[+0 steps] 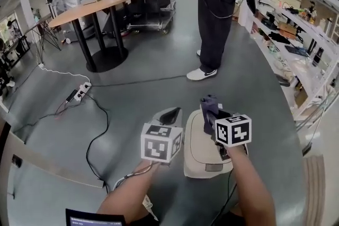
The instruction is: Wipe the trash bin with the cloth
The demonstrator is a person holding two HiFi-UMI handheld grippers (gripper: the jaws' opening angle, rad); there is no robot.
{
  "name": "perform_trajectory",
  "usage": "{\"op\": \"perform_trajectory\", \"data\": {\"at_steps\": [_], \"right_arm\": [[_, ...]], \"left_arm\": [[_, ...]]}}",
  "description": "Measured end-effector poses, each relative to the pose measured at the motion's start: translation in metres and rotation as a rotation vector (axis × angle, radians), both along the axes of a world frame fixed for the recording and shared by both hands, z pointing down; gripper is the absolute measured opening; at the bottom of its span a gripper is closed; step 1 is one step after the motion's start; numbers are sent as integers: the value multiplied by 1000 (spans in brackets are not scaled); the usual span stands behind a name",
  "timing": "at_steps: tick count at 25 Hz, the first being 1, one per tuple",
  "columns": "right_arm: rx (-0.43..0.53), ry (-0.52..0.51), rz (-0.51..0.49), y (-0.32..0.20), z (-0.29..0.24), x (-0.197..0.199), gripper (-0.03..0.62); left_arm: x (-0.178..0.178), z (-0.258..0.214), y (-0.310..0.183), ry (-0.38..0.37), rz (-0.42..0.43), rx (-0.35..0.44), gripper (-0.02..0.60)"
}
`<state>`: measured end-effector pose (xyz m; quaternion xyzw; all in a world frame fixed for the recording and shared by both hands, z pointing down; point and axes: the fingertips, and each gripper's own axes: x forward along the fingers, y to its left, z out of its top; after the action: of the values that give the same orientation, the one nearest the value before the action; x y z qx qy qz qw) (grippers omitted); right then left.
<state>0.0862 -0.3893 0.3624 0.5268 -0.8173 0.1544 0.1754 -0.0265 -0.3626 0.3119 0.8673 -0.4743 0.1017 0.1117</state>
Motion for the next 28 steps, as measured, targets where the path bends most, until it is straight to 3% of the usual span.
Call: {"op": "perform_trajectory", "data": {"at_steps": [4,10,13,22,26,28], "right_arm": [[-124,10,-9,-23,22,-6,74],[-365,143,-35,-59,69,-18,74],[-435,225,-57,-65,84,-16,74],[-487,262,-80,-68,88,-17,74],[-465,246,-51,-69,86,-12,74],[-451,250,-38,-69,84,-11,74]], "left_arm": [[-7,-1,-12,62,-14,-41,-2],[-29,4,-26,9,-19,-17,-2],[-38,9,-30,0,-23,-31,-3],[-56,11,-32,35,-38,-70,-2],[-49,1,-25,133,-17,-112,-2],[-50,-2,-24,138,-25,-109,-2]]}}
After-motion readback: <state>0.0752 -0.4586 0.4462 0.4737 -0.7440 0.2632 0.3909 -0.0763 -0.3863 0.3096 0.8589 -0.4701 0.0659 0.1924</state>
